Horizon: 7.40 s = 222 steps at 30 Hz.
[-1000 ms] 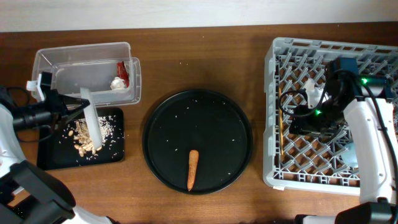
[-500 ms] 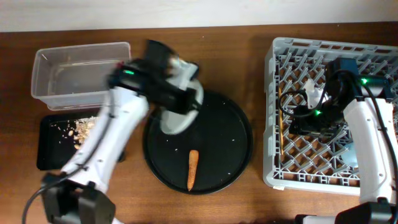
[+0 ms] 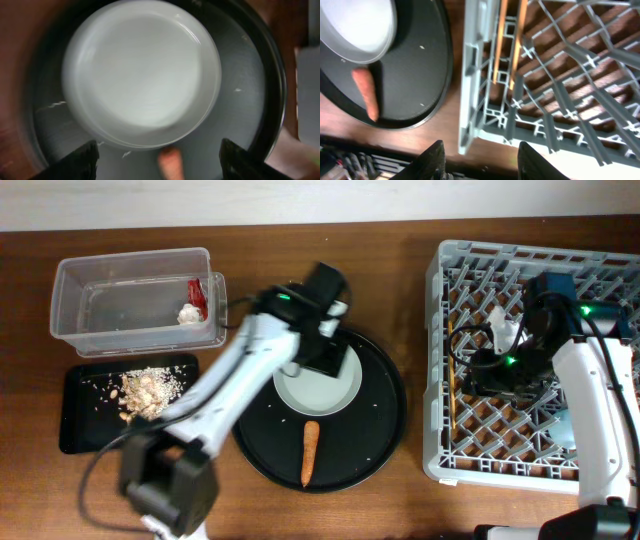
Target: Sort waste into correct bins and load items into the dishwasher rack
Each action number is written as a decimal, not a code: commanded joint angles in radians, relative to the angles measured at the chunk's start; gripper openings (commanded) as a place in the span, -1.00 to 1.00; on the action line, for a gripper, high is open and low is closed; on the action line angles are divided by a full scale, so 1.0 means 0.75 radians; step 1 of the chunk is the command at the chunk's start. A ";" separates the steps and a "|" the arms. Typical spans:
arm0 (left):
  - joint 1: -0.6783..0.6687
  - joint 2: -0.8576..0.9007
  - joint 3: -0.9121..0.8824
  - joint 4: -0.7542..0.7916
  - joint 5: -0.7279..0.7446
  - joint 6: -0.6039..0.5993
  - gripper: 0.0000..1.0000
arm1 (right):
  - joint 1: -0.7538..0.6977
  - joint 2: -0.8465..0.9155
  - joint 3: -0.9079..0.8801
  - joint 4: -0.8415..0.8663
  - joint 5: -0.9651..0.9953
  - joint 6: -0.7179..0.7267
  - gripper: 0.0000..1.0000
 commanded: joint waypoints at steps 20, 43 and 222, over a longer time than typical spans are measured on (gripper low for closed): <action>0.640 -0.371 0.041 -0.280 -0.062 0.002 0.98 | 0.733 0.742 0.007 0.865 0.129 0.558 -0.68; 0.640 -0.371 0.041 -0.259 -0.061 0.002 0.98 | 0.082 0.387 0.240 0.615 1.617 0.368 -0.91; 0.618 -2.516 -2.240 1.399 -0.071 0.358 0.98 | 0.078 -2.025 -1.905 1.834 0.319 0.205 0.97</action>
